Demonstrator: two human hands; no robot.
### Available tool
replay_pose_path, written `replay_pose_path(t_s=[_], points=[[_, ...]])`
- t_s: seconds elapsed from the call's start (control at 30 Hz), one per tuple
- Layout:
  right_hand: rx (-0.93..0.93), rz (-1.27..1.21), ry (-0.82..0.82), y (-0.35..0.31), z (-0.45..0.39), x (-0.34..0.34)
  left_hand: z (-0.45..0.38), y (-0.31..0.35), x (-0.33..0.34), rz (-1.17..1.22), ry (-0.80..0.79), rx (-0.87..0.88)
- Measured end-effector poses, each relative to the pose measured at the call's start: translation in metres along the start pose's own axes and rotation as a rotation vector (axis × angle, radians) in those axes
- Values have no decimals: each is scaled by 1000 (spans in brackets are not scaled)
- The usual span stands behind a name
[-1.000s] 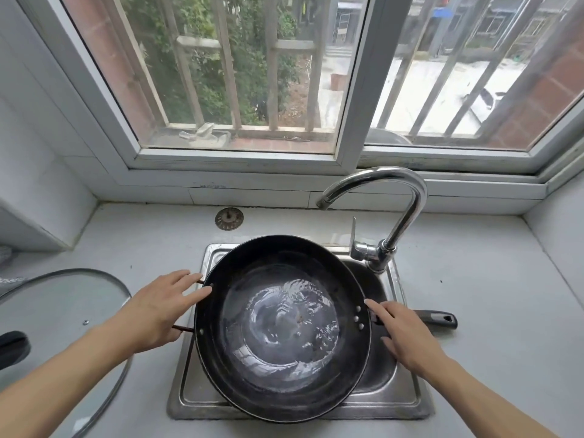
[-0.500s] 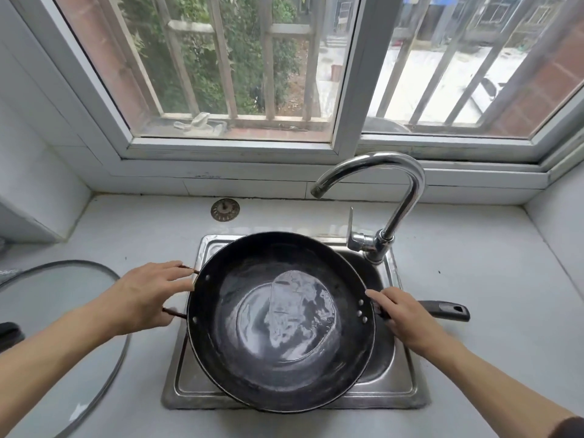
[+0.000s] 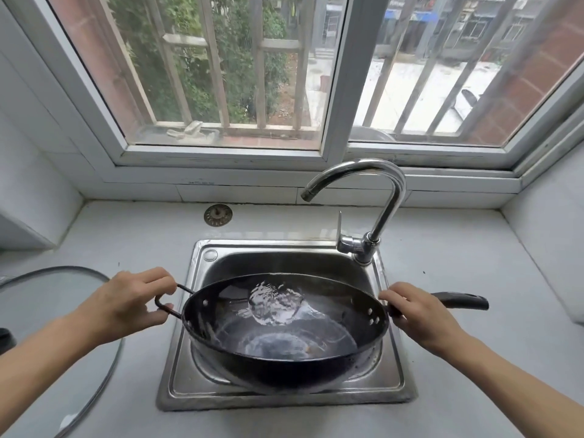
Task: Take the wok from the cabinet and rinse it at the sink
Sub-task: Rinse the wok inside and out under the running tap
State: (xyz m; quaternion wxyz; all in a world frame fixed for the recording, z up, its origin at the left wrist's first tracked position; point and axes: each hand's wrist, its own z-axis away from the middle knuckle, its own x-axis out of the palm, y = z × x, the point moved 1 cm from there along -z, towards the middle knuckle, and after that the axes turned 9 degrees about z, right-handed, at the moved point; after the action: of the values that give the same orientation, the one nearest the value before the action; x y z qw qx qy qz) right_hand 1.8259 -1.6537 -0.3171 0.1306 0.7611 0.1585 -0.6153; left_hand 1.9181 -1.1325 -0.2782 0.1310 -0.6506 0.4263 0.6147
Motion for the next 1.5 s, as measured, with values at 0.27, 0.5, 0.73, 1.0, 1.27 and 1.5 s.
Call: replay_pose_path(t_s=[0.27, 0.5, 0.73, 1.0, 1.27, 1.5], points=[[-47, 144, -18, -3, -3, -12, 11, -1, 3, 68, -126, -127], [-45, 127, 4, -11, -3, -16, 14, 4, 6, -78, -51, -17], [-1, 76, -11, -11, -9, -23, 18, 8, 2, -62, -55, -18], [-14, 61, -20, -11, -12, -31, 15, 8, -12, 116, -46, -186], [-39, 86, -11, -14, -14, -35, 20, 13, -8, -118, -44, -64], [-26, 48, -57, -10, -12, -33, 20, 10, -11, 97, -70, -258]])
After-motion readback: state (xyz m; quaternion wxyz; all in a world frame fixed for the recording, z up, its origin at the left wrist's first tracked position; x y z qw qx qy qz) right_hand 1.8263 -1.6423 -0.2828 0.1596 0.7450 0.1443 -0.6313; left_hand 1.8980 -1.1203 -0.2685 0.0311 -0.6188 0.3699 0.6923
